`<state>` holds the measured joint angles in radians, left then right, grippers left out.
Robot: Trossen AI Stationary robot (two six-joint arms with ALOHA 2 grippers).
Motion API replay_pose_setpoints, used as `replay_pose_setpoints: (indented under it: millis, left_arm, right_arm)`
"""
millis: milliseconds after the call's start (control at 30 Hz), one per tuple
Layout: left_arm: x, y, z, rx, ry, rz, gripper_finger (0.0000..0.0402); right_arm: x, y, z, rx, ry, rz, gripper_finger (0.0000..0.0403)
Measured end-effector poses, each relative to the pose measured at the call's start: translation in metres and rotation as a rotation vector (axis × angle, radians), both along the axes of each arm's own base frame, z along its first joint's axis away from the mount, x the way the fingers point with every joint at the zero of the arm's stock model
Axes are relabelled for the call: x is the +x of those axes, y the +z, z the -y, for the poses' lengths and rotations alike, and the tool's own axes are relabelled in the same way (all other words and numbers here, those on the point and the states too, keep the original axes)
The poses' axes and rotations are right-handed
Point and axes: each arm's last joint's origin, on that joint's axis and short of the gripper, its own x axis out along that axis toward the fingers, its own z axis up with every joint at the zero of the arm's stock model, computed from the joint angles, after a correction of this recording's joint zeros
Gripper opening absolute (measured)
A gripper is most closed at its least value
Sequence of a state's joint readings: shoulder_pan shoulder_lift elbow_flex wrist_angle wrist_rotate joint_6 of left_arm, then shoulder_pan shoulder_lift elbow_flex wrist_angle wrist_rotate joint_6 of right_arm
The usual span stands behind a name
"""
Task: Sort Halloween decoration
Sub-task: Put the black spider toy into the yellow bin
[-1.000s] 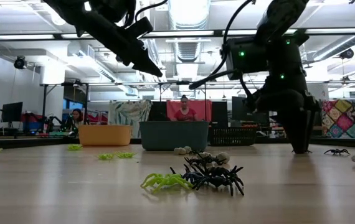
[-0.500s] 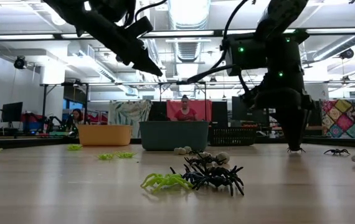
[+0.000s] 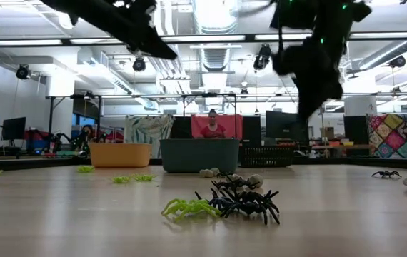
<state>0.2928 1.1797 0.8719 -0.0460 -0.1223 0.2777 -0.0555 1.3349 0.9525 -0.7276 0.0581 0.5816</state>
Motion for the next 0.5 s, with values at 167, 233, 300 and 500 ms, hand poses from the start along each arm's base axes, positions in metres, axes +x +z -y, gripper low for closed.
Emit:
replay_pose_setpoints:
  millis: [167, 233, 300, 500]
  left_arm:
    - [-0.023, 0.006, 0.007, 0.002, 0.010, 0.119, 0.0111]
    - [-0.033, 0.007, 0.010, 0.004, 0.013, 0.175, 0.0111]
    - [-0.042, 0.005, 0.013, 0.000, 0.016, 0.224, 0.0111]
    - [-0.065, 0.001, 0.020, -0.009, 0.021, 0.338, 0.0111]
  right_arm:
    - [-0.005, 0.021, 0.003, -0.060, 0.060, 0.276, 0.0008]
    - [-0.004, 0.026, 0.007, -0.088, 0.080, 0.383, 0.0008]
    - [-0.001, 0.029, 0.012, -0.124, 0.101, 0.475, 0.0008]
    - [0.017, 0.042, 0.036, -0.210, 0.182, 0.752, 0.0008]
